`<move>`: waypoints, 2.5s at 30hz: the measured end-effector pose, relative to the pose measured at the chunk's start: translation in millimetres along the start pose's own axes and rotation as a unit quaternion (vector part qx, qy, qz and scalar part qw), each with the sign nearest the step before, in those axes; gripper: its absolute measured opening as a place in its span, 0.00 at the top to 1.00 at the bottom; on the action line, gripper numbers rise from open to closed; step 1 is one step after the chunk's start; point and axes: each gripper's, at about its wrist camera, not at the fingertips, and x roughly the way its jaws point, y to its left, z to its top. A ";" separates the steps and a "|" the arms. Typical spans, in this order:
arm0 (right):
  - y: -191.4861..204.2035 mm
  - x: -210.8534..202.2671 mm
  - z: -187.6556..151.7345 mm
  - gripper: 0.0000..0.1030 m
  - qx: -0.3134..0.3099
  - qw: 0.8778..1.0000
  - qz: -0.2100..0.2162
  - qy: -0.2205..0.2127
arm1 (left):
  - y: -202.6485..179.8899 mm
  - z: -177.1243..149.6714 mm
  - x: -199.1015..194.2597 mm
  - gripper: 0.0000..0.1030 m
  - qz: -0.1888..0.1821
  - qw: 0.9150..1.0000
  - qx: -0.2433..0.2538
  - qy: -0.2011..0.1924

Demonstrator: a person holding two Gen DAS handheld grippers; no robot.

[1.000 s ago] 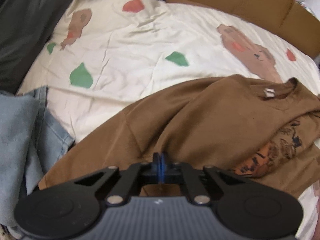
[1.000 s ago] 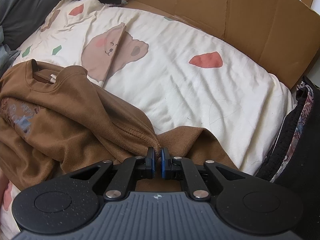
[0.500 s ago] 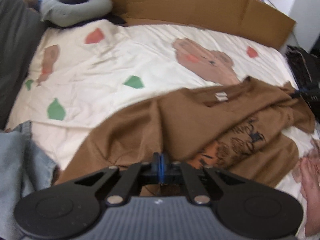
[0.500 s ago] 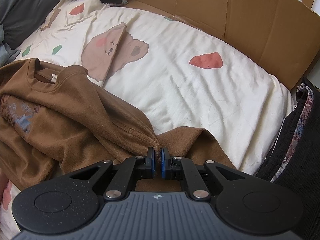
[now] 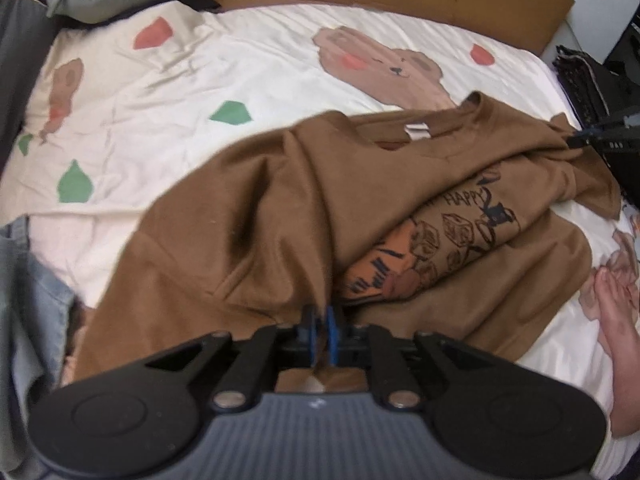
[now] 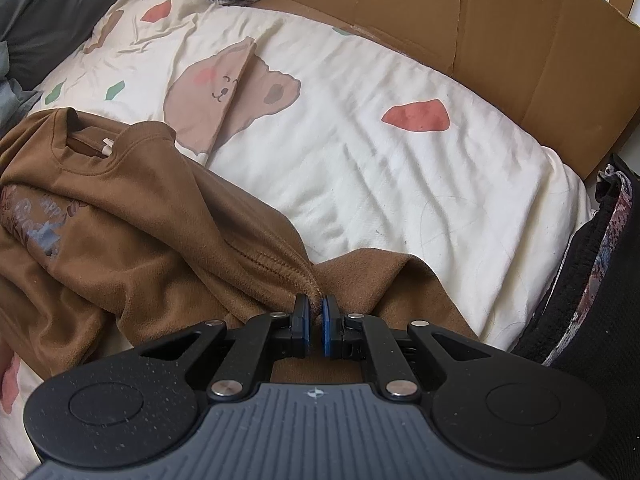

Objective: Fold clothes

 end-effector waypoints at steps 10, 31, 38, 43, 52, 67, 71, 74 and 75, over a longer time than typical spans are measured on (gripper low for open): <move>1.1 0.5 -1.3 0.95 -0.003 1.000 -0.002 0.001 | 17.2 11.9 -21.9 0.76 0.047 0.998 0.040 -0.021; 0.4 4.0 -1.6 0.95 -0.012 1.000 0.001 0.008 | 21.7 10.3 17.4 0.76 0.034 0.981 0.191 0.019; 0.3 5.5 -2.0 0.95 -0.013 1.000 0.002 0.009 | 21.1 7.1 40.0 0.77 0.030 0.977 0.209 0.028; 0.3 5.5 -2.0 0.95 -0.018 1.000 -0.001 0.005 | 23.0 4.2 41.8 0.90 0.036 0.976 0.211 0.029; -0.9 -4.3 9.1 0.95 -0.031 0.999 -0.026 -0.020 | 42.4 15.1 2.2 0.92 0.086 0.975 0.205 -0.004; -2.3 -24.7 51.2 0.96 -0.061 0.992 -0.081 -0.078 | 76.0 64.8 -33.0 0.94 0.195 0.954 0.209 -0.085; -2.0 -23.3 62.9 0.96 -0.071 0.990 -0.093 -0.084 | 85.4 70.6 -27.9 0.95 0.210 0.954 0.193 -0.096; -2.8 -20.0 75.2 0.96 -0.083 0.987 -0.101 -0.091 | 90.6 78.9 -22.5 0.95 0.227 0.951 0.179 -0.112; -3.1 -18.8 80.3 0.96 -0.087 0.986 -0.103 -0.094 | 92.4 81.6 -20.9 0.95 0.231 0.950 0.174 -0.116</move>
